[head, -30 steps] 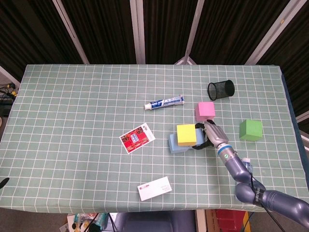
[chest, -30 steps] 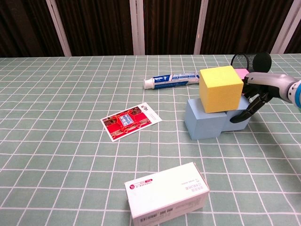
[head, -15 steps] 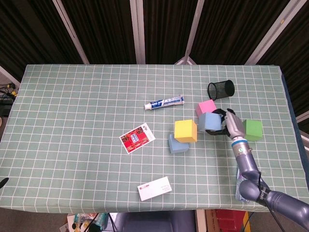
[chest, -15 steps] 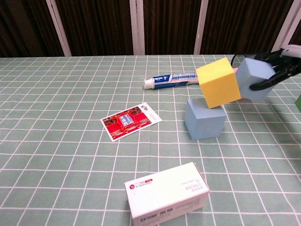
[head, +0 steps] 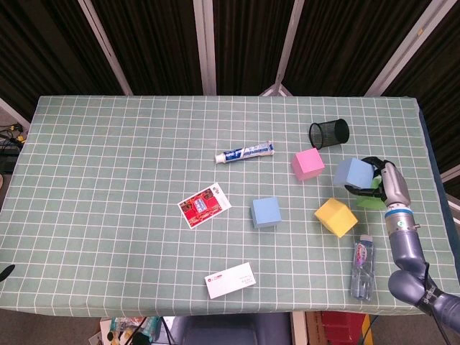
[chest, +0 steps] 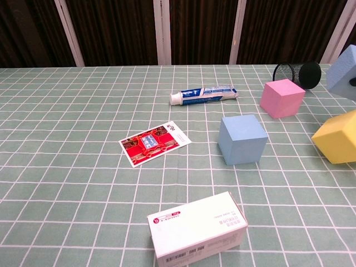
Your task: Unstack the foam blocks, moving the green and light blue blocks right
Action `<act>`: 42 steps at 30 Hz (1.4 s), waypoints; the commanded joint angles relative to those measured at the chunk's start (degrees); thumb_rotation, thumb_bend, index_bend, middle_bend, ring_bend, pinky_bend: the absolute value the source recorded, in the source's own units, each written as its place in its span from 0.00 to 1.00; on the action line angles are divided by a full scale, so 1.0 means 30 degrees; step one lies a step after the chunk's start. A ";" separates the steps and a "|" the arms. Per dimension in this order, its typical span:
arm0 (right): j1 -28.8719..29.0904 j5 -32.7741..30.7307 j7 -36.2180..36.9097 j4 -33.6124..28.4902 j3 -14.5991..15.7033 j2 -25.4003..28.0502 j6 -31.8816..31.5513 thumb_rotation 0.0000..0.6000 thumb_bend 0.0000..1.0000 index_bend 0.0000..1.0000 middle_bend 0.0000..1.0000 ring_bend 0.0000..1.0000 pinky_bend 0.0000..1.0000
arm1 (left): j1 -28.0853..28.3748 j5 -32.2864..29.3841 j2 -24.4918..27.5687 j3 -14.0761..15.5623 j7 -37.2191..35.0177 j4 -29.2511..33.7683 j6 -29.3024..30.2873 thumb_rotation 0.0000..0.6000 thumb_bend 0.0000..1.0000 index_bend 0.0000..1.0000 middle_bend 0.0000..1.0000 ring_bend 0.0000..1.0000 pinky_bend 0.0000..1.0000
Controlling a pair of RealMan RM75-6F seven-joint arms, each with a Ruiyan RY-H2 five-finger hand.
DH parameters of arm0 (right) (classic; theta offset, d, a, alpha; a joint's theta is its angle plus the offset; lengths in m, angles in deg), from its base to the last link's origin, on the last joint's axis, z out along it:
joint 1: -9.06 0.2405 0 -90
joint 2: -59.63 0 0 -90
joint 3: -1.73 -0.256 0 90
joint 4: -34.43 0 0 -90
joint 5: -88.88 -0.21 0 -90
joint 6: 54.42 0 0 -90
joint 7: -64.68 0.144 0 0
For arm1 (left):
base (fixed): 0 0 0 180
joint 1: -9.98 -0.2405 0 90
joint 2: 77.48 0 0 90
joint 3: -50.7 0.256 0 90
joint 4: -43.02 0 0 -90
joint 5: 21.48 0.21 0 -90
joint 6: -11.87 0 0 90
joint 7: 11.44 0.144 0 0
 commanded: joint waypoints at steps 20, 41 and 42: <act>-0.0933 0.4880 0.0553 -0.3474 0.1026 0.0347 -0.1826 1.00 0.17 0.54 0.67 0.57 0.08 | 0.0000 0.0043 0.0028 0.0043 -0.0102 -0.0042 0.0010 1.00 0.18 0.18 0.00 0.00 0.00; 0.1413 0.1963 -0.3259 -0.1003 0.1678 -0.0433 0.1159 1.00 0.17 0.45 0.50 0.42 0.00 | -0.0249 0.0354 0.0035 0.0098 -0.0340 -0.0100 0.0574 1.00 0.18 0.18 0.00 0.00 0.00; 0.1386 0.1989 -0.3176 -0.0989 0.1734 -0.0366 0.1241 1.00 0.17 0.41 0.45 0.39 0.00 | -0.0288 0.0362 0.0029 0.0099 -0.0364 -0.0103 0.0646 1.00 0.18 0.18 0.00 0.00 0.00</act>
